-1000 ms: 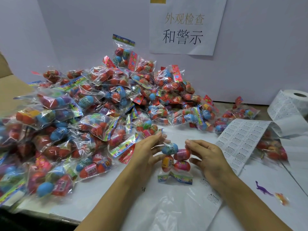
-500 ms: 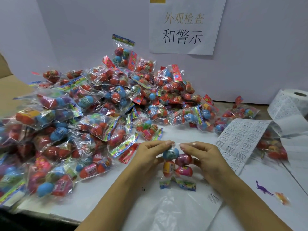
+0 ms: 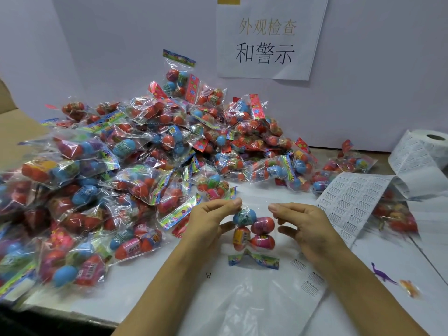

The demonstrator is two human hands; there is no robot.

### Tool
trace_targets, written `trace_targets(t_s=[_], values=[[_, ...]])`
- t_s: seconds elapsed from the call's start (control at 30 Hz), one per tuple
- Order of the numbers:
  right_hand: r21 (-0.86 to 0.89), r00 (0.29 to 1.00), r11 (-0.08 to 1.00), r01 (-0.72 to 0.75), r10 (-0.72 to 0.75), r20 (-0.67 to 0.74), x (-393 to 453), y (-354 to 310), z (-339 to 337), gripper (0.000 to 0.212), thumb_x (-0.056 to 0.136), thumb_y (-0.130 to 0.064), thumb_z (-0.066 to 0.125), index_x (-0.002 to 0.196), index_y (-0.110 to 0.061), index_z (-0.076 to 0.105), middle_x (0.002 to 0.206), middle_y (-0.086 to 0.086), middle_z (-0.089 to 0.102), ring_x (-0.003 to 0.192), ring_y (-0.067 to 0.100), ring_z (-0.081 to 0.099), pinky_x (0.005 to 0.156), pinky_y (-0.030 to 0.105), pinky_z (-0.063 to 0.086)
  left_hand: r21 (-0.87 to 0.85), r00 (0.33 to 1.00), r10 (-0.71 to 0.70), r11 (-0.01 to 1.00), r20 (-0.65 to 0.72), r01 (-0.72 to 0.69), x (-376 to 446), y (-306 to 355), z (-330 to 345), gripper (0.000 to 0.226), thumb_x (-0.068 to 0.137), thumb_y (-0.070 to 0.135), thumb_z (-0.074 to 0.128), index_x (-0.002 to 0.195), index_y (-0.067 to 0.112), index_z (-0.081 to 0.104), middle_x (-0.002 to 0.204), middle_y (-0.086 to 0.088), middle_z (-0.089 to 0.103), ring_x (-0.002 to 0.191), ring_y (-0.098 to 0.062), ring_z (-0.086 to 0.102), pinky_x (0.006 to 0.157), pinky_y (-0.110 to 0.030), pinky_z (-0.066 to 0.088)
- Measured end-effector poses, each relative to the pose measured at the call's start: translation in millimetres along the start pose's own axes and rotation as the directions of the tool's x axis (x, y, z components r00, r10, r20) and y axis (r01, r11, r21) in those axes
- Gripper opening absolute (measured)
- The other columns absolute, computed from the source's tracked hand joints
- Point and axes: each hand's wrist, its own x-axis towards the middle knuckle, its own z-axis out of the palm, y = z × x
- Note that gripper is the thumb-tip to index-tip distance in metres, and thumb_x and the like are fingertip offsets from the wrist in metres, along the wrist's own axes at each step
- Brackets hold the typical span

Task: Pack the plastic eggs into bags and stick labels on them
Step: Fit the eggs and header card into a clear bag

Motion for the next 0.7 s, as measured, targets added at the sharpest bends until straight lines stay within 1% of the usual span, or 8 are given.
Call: trace_targets(t_s=[0.17,0.33,0.43,0.5,0.57,0.6,0.63,0.7], values=[[-0.016,0.997,0.999,0.047,-0.048,-0.059,2,2,2,0.031,0.055,-0.037,0.084,0.074,-0.012,0.082,0.074,-0.002,0.075,0.062,0.000,0.064,0.065,0.024,0.055,-0.027,0.997,0.058,0.998,-0.051,-0.060,1,-1,1,0.012,0.064,0.021,0.084,0.059,0.014,0.077,0.071,-0.004,0.073,0.070,-0.012,0.072,0.059,-0.022,0.055],[-0.025,0.987,0.995,0.095,-0.098,-0.128,0,8,8,0.030,0.057,-0.039,0.084,0.071,-0.014,0.079,0.075,-0.002,0.075,0.065,0.003,0.066,0.059,0.018,0.053,0.013,0.989,0.127,0.992,-0.072,-0.126,-1,-5,2,0.014,0.064,0.026,0.086,0.063,0.015,0.076,0.073,-0.007,0.072,0.076,-0.021,0.073,0.066,-0.028,0.058],[-0.112,0.945,0.973,0.203,-0.224,-0.239,-3,13,11,0.031,0.064,-0.036,0.088,0.070,-0.013,0.067,0.064,-0.006,0.064,0.060,0.008,0.057,0.058,0.021,0.050,0.140,0.943,0.298,0.950,-0.150,-0.278,-3,-7,1,0.015,0.072,0.024,0.086,0.070,0.013,0.077,0.081,-0.013,0.074,0.083,-0.030,0.071,0.077,-0.041,0.060],[-0.182,0.905,0.942,0.283,-0.325,-0.273,-5,16,9,0.029,0.074,-0.029,0.088,0.068,-0.020,0.061,0.062,-0.009,0.058,0.060,0.010,0.052,0.060,0.022,0.048,0.258,0.868,0.442,0.886,-0.227,-0.385,-3,-7,-2,0.013,0.079,0.014,0.084,0.075,0.009,0.074,0.082,-0.009,0.074,0.083,-0.026,0.070,0.076,-0.039,0.058],[-0.220,0.897,0.910,0.353,-0.396,-0.196,-8,17,9,0.024,0.079,-0.033,0.086,0.071,-0.025,0.065,0.067,-0.008,0.063,0.062,0.009,0.057,0.061,0.020,0.049,0.339,0.792,0.557,0.816,-0.249,-0.468,-5,-6,-3,0.014,0.083,0.015,0.083,0.078,0.009,0.071,0.081,-0.003,0.071,0.082,-0.020,0.069,0.074,-0.031,0.059],[-0.212,0.908,0.906,0.366,-0.398,-0.133,-10,16,12,0.018,0.078,-0.037,0.084,0.076,-0.028,0.069,0.073,-0.007,0.069,0.067,0.009,0.062,0.063,0.021,0.051,0.369,0.760,0.609,0.775,-0.225,-0.512,-7,-5,-2,0.016,0.083,0.018,0.082,0.079,0.010,0.070,0.082,-0.002,0.069,0.082,-0.018,0.068,0.074,-0.029,0.059],[-0.195,0.924,0.913,0.359,-0.377,-0.062,-13,16,16,0.014,0.077,-0.041,0.081,0.083,-0.031,0.073,0.081,-0.006,0.073,0.074,0.008,0.067,0.065,0.023,0.053,0.393,0.734,0.656,0.731,-0.177,-0.558,-9,-5,0,0.017,0.083,0.022,0.081,0.080,0.010,0.069,0.085,-0.003,0.067,0.082,-0.017,0.067,0.075,-0.027,0.059],[-0.172,0.942,0.927,0.334,-0.323,0.090,-15,16,23,0.023,0.076,-0.043,0.079,0.098,-0.036,0.076,0.097,-0.007,0.077,0.092,0.009,0.072,0.072,0.026,0.057,0.413,0.702,0.712,0.646,-0.021,-0.642,-11,-9,5,0.019,0.085,0.026,0.082,0.082,0.010,0.072,0.090,-0.003,0.066,0.085,-0.019,0.067,0.074,-0.029,0.059]])
